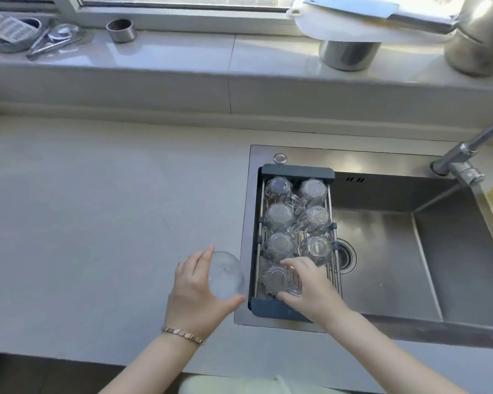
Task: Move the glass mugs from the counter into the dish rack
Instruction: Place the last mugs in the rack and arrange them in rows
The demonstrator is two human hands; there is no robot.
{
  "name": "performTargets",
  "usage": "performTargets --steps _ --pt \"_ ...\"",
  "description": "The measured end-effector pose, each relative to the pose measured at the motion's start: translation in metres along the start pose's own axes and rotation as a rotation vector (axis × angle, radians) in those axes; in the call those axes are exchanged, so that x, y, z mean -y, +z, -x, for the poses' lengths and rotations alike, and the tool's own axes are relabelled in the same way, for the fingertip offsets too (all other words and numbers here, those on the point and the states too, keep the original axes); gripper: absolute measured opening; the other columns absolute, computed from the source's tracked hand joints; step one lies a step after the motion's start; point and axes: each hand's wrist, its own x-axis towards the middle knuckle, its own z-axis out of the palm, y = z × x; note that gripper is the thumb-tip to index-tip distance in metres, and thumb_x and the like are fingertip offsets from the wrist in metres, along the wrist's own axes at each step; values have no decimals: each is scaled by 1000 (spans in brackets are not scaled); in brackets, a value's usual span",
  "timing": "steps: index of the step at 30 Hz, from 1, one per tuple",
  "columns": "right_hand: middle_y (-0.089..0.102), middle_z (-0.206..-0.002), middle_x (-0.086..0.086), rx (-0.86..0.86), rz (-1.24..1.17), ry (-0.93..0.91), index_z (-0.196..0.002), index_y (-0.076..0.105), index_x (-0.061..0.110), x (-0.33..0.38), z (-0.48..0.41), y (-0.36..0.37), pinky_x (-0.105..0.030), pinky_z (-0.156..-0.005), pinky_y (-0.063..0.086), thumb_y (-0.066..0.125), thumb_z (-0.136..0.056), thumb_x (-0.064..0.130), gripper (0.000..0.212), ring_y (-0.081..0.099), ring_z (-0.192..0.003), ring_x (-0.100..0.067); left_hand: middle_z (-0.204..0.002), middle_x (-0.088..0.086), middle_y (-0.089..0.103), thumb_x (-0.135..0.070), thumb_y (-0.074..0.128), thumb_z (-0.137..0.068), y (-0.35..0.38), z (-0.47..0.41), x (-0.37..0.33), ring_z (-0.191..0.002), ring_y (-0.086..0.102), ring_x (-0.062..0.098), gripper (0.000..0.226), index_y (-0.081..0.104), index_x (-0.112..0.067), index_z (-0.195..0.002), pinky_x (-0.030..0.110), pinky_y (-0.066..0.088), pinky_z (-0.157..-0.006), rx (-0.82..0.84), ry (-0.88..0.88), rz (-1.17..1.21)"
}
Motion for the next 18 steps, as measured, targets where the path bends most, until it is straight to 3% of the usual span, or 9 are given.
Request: performTargets --steps 3,5,7,9,11,12,14,16,18 --pt "28 -133 28 55 -155 -146 -123 23 56 5 25 -9 -13 -105 28 78 -69 24 84 31 -124 8 -108 -4 55 -44 86 -51 6 -12 -38 -106 51 13 95 46 -19 -133 27 47 -94 127 -72 215" --pt "20 -135 33 -24 -235 -187 -120 16 67 4 35 -8 -3 -104 20 79 -65 33 90 22 -127 18 -104 -8 54 -42 84 -57 15 -19 -64 -98 51 7 84 48 -22 -131 19 41 -85 259 -145 350" --pt "28 -132 33 -202 -315 -165 -120 21 65 -3 41 -11 0 -102 19 78 -59 42 87 27 -126 16 -103 -7 57 -41 82 -62 29 -24 -83 -96 53 8 79 49 -21 -130 19 43 -79 389 -189 466" --pt "36 -125 37 -332 -357 -126 -117 28 60 -13 46 -17 -1 -99 25 77 -56 39 81 36 -121 13 -109 -6 59 -42 79 -67 44 -28 -90 -101 55 9 77 46 -19 -133 12 48 -74 506 -173 549" --pt "44 -121 32 -370 -325 -67 -111 35 52 -23 51 -29 1 -93 29 78 -56 31 73 41 -114 14 -130 0 57 -45 69 -77 56 -32 -90 -114 55 13 73 38 -20 -139 16 50 -85 591 -112 564" --pt "48 -118 26 -367 -286 -29 -108 39 48 -30 53 -36 0 -92 31 81 -56 24 71 43 -111 13 -139 2 52 -45 61 -83 61 -35 -87 -122 53 15 69 33 -21 -141 24 47 -95 594 -48 495" --pt "51 -115 16 -339 -162 27 -104 44 43 -45 52 -46 -4 -93 32 82 -56 11 70 46 -110 0 -145 0 44 -45 50 -91 70 -43 -78 -130 46 17 60 30 -22 -143 33 41 -106 538 156 130" --pt "49 -116 12 -287 -15 31 -107 53 33 -57 47 -51 -5 -93 27 78 -55 5 64 47 -112 -17 -146 1 40 -42 48 -92 78 -48 -68 -130 43 21 58 29 -22 -142 38 41 -105 520 357 -273" --pt "48 -117 9 -184 81 30 -112 58 24 -61 42 -52 -12 -93 27 73 -57 6 60 45 -112 -22 -147 5 35 -41 52 -89 87 -48 -59 -130 39 26 61 28 -23 -142 40 39 -102 585 459 -509"
